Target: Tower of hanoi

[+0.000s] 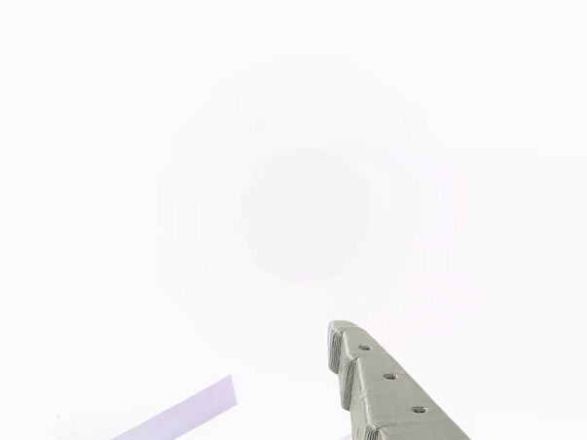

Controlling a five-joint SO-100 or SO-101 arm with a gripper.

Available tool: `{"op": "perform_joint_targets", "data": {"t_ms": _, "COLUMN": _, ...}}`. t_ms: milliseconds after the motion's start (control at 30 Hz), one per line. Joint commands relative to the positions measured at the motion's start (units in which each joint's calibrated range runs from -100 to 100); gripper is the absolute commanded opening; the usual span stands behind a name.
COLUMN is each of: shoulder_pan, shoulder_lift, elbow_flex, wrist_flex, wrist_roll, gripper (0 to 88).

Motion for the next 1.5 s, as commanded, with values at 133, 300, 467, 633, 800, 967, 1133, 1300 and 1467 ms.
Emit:
{"op": "perform_joint_targets", "data": {"t_ms": 133, "shoulder_pan": -1.7, "shoulder_lift": 1.6, "elbow_flex": -2.4, "wrist_flex": -3.6, "wrist_roll": 0.0, "gripper": 49.1}}
{"op": "perform_joint_targets", "data": {"t_ms": 300, "shoulder_pan": -2.3, "shoulder_lift": 3.3, "elbow_flex": -3.1, "wrist_flex": -5.0, "wrist_roll": 0.0, "gripper": 48.9}}
{"op": "perform_joint_targets", "data": {"t_ms": 467, "shoulder_pan": -3.2, "shoulder_lift": 5.6, "elbow_flex": -4.7, "wrist_flex": -6.6, "wrist_roll": 0.0, "gripper": 48.8}}
{"op": "perform_joint_targets", "data": {"t_ms": 633, "shoulder_pan": -3.9, "shoulder_lift": 6.6, "elbow_flex": -5.6, "wrist_flex": -7.0, "wrist_roll": 0.0, "gripper": 48.6}}
{"op": "perform_joint_targets", "data": {"t_ms": 800, "shoulder_pan": -4.1, "shoulder_lift": 7.5, "elbow_flex": -5.7, "wrist_flex": -8.0, "wrist_roll": 0.0, "gripper": 48.6}}
{"op": "perform_joint_targets", "data": {"t_ms": 967, "shoulder_pan": -3.6, "shoulder_lift": 8.2, "elbow_flex": -6.1, "wrist_flex": -8.2, "wrist_roll": 0.0, "gripper": 48.5}}
{"op": "perform_joint_targets", "data": {"t_ms": 1133, "shoulder_pan": -3.7, "shoulder_lift": 9.1, "elbow_flex": -6.7, "wrist_flex": -8.4, "wrist_roll": 0.0, "gripper": 48.5}}
{"op": "perform_joint_targets", "data": {"t_ms": 1300, "shoulder_pan": -3.8, "shoulder_lift": 9.9, "elbow_flex": -7.0, "wrist_flex": -8.5, "wrist_roll": 0.0, "gripper": 48.3}}
{"op": "perform_joint_targets", "data": {"t_ms": 1467, "shoulder_pan": -4.7, "shoulder_lift": 10.0, "elbow_flex": -7.0, "wrist_flex": -8.5, "wrist_roll": 0.0, "gripper": 48.4}}
